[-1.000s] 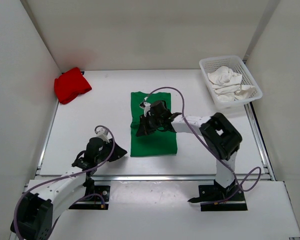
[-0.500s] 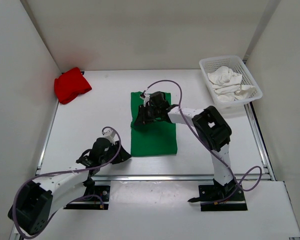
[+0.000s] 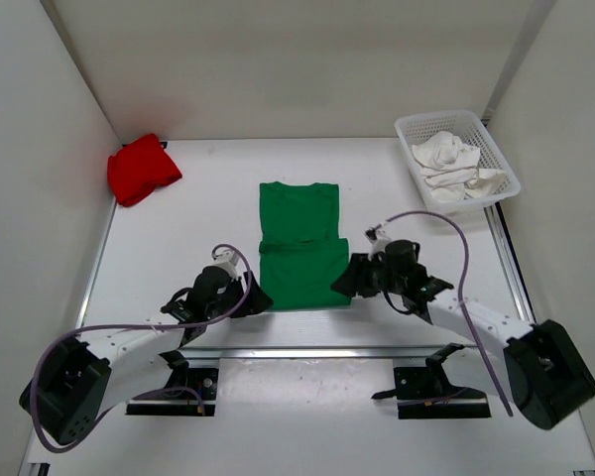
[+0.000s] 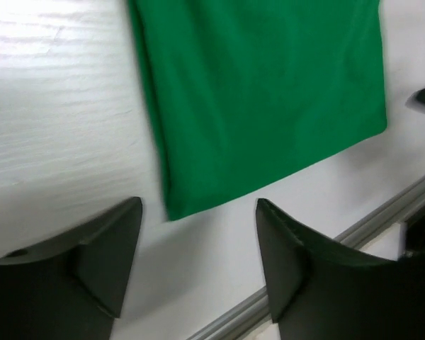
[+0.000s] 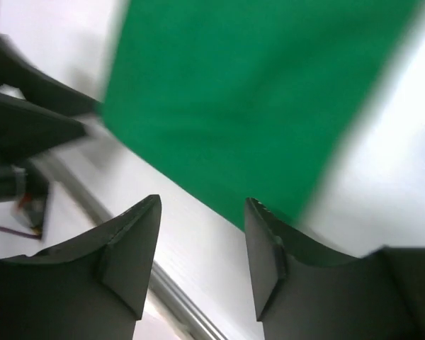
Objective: Fold and stack the t-shirts
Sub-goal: Grab one side of the 2/3 rectangular tshirt with both arms, then fold the long partially folded tshirt into a neat square
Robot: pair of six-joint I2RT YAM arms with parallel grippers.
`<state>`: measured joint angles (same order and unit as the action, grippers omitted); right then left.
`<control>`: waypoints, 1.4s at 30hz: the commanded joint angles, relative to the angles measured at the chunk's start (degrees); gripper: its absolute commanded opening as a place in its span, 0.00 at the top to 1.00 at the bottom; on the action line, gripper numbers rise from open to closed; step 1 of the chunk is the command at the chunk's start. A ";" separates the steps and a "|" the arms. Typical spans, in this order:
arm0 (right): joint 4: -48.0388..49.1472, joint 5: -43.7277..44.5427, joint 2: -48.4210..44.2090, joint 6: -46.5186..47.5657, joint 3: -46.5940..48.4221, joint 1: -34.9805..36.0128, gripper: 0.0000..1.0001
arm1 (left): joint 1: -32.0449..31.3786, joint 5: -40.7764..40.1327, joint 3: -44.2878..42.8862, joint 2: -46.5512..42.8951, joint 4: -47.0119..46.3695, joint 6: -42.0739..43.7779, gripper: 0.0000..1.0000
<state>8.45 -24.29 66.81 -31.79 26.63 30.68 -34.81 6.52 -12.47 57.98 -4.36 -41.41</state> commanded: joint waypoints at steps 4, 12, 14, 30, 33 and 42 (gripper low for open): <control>-3.61 2.42 -6.96 0.24 -9.14 -6.77 0.45 | -0.79 -2.31 0.60 3.37 1.99 -0.07 0.07; 1.47 0.57 0.34 -1.43 -9.05 -4.66 0.44 | -1.32 -3.27 0.69 2.67 6.38 0.89 0.40; 2.27 0.48 1.48 -1.43 -9.23 -4.57 0.48 | -2.37 -3.80 0.43 3.37 6.38 0.98 0.41; -4.47 3.88 -4.02 -3.27 -10.63 0.24 1.00 | -3.25 -1.95 0.08 -4.42 12.42 -1.31 1.00; -10.53 5.66 -11.40 -7.13 -12.82 6.74 1.00 | -4.48 -1.43 1.21 -11.81 20.06 -2.79 1.00; -19.61 3.30 -19.79 -5.93 -3.28 4.85 1.00 | 0.70 2.45 -10.45 -20.83 29.15 -0.52 1.00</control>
<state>-9.32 -19.53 45.32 -40.07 16.62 39.53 -35.75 7.68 -15.03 32.73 23.64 -43.99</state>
